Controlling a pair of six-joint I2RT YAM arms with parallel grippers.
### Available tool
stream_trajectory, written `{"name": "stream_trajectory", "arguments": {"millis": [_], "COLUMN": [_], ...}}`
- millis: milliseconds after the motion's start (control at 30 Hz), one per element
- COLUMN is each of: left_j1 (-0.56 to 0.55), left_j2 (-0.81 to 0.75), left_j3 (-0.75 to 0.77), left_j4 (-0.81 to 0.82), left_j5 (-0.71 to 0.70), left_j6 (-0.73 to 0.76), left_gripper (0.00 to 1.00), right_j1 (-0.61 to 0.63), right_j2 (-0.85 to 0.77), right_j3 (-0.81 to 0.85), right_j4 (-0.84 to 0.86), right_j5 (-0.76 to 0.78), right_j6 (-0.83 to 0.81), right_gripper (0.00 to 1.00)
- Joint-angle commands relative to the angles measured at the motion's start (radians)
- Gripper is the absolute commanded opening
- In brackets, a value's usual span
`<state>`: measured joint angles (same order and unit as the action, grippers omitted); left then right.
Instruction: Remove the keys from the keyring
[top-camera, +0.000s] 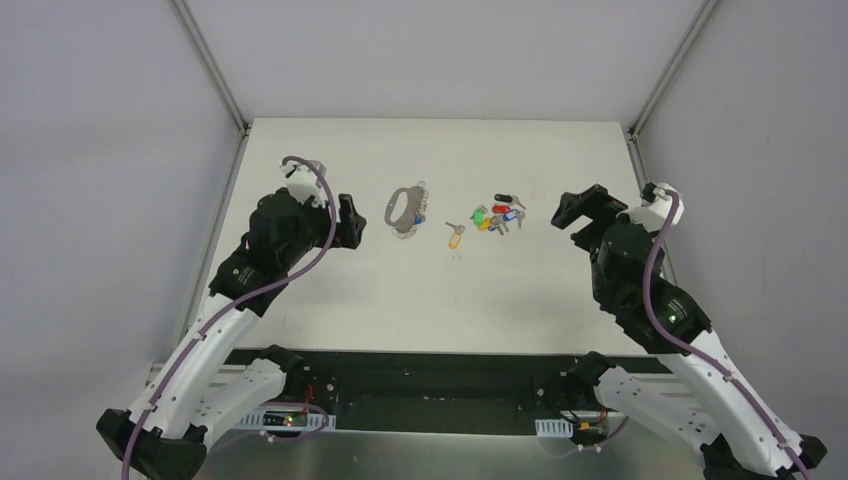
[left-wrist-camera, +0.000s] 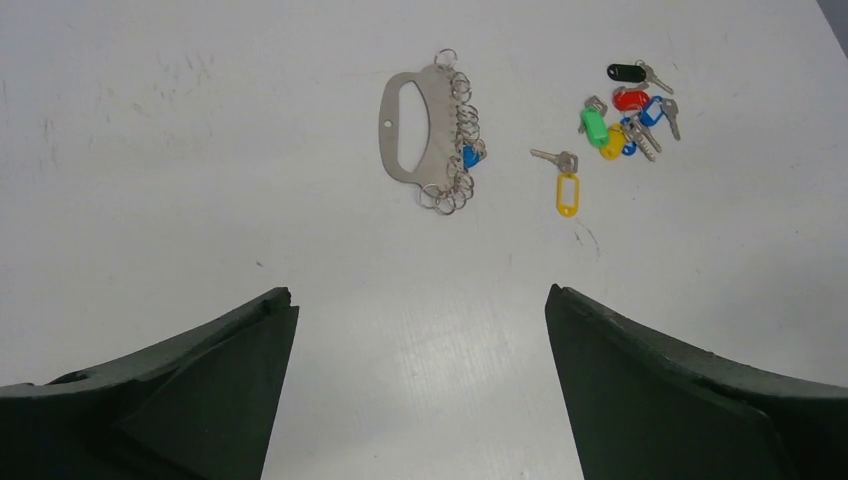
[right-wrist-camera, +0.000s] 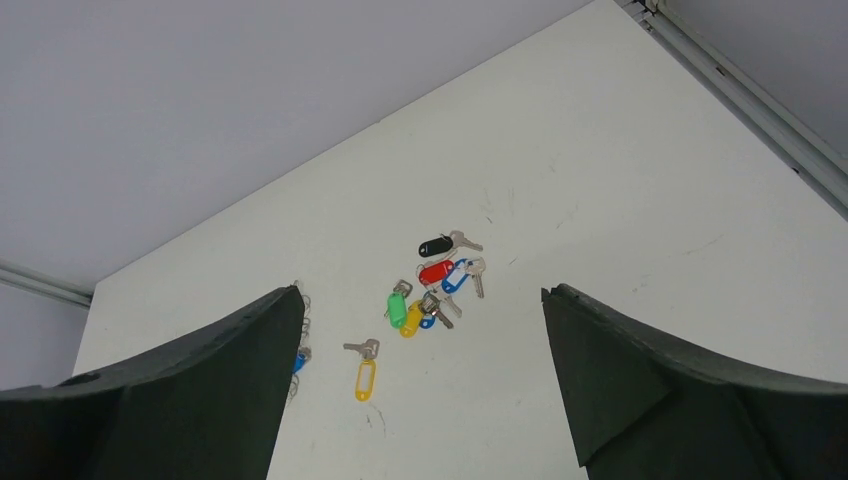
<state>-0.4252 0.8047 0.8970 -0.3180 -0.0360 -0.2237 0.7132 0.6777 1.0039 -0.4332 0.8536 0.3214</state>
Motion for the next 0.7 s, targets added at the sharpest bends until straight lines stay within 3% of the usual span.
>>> {"name": "stream_trajectory", "arguments": {"millis": [0,100,167,300,433,567,667], "left_j1": [0.015,0.034,0.064,0.085,0.083,0.077,0.066], "left_j2": [0.026,0.047,0.104,0.329,0.538,0.772,0.928], "left_j3": [0.009,-0.019,-0.003,0.139,0.252,0.383,0.501], "left_j4": [0.004,-0.028,-0.056,-0.142,-0.089,-0.019,-0.012], "left_j5": [-0.033,-0.105,-0.063,0.044,0.104,0.015,0.014], "left_j6": [-0.029,-0.108,-0.14,-0.228,-0.345,-0.316,-0.244], "left_gripper": [1.0,1.0,1.0,1.0,1.0,0.93,0.8], "right_j1": [-0.001,-0.001,-0.001,-0.002,-0.003,-0.003,-0.003], "right_j2": [0.012,0.015,0.019,0.037,0.084,0.118,0.123], "right_j3": [-0.017,-0.066,-0.103,-0.141,-0.129,-0.101,-0.102], "right_j4": [0.061,0.124,0.159,0.207,0.214,0.186,0.183], "right_j5": [0.066,0.07,0.064,0.043,0.023,-0.028,-0.052], "right_j6": [-0.011,-0.042,-0.055,-0.083,-0.101,-0.098,-0.098], "right_gripper": [0.99,0.99,0.99,0.99,0.99,0.99,0.99]}}
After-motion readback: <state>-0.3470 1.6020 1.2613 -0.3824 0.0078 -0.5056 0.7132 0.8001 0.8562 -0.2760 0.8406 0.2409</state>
